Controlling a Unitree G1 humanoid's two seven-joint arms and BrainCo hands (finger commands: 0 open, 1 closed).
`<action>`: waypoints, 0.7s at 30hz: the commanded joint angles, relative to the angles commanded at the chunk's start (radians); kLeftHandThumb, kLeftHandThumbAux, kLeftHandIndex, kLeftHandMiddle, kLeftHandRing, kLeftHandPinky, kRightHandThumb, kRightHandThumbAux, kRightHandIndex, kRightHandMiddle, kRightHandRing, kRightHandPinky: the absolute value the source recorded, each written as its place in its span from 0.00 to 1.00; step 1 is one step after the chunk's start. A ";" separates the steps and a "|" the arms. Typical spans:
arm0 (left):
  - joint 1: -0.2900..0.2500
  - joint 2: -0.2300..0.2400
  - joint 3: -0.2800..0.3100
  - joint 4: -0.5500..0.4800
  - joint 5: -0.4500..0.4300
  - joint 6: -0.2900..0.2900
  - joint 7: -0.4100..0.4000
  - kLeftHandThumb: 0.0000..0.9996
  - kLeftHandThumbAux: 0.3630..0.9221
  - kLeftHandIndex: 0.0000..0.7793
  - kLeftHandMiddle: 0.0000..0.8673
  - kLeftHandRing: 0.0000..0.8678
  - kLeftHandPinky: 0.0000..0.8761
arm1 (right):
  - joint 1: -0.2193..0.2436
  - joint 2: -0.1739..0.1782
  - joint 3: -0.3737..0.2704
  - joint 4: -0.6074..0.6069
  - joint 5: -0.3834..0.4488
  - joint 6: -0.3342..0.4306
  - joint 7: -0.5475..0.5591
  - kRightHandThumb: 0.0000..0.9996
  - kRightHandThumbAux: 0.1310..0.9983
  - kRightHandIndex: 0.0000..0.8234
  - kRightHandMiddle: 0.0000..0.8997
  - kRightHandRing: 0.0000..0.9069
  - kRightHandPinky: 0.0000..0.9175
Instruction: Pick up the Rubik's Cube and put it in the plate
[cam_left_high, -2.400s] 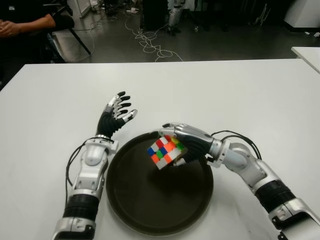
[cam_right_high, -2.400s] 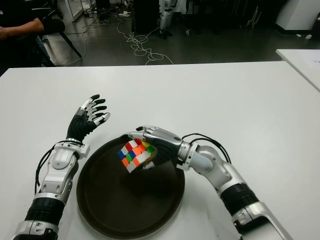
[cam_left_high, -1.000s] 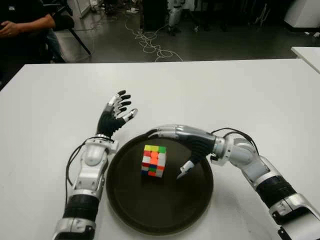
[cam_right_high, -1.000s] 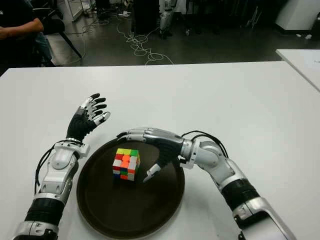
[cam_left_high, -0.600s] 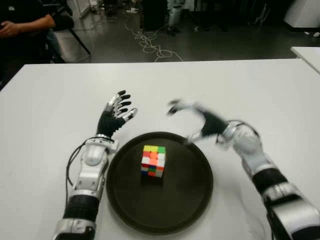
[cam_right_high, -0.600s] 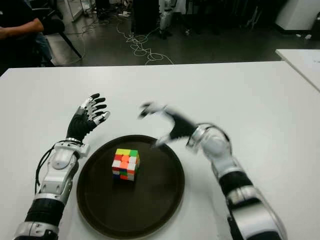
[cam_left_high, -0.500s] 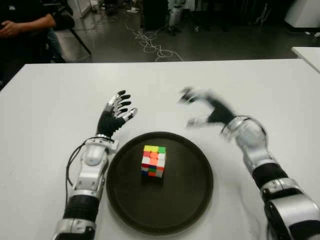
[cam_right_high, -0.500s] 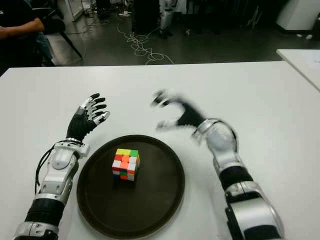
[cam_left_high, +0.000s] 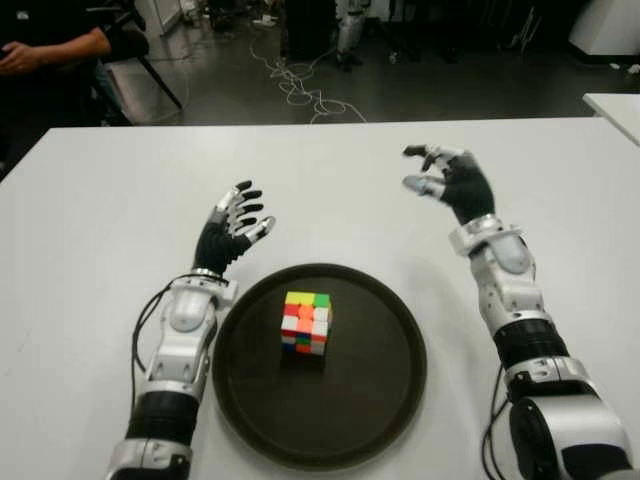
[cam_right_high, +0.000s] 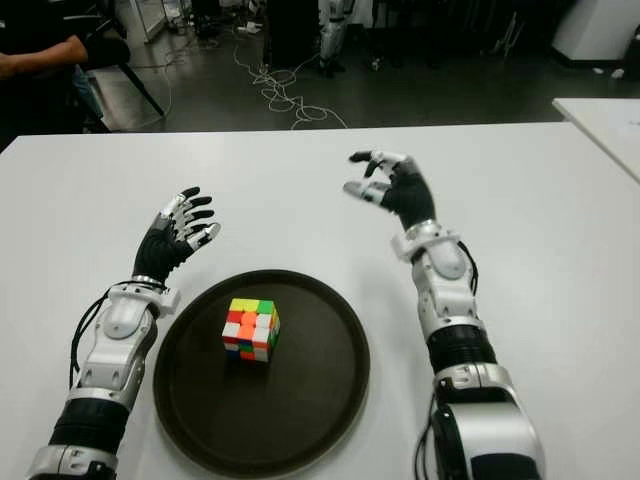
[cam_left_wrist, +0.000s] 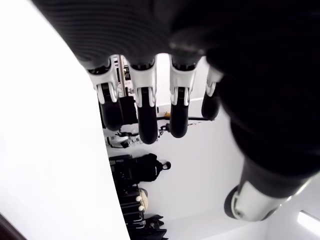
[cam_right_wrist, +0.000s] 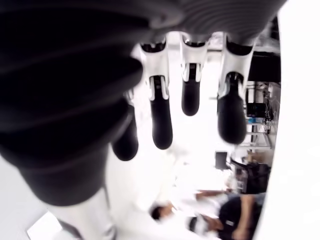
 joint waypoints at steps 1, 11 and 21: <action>0.000 0.000 0.000 0.000 0.001 0.001 0.000 0.10 0.65 0.16 0.24 0.23 0.24 | 0.010 0.002 -0.001 -0.024 -0.008 0.013 -0.016 0.03 0.88 0.80 0.87 0.87 0.85; 0.004 0.004 -0.004 -0.001 0.003 -0.001 -0.001 0.11 0.66 0.14 0.22 0.21 0.20 | 0.103 0.032 0.022 -0.250 -0.138 0.160 -0.219 0.64 0.71 0.54 0.78 0.77 0.72; 0.003 0.008 -0.001 -0.001 -0.006 0.003 -0.007 0.10 0.67 0.13 0.22 0.22 0.22 | 0.386 0.112 0.109 -0.590 -0.225 0.247 -0.308 0.68 0.70 0.52 0.73 0.72 0.67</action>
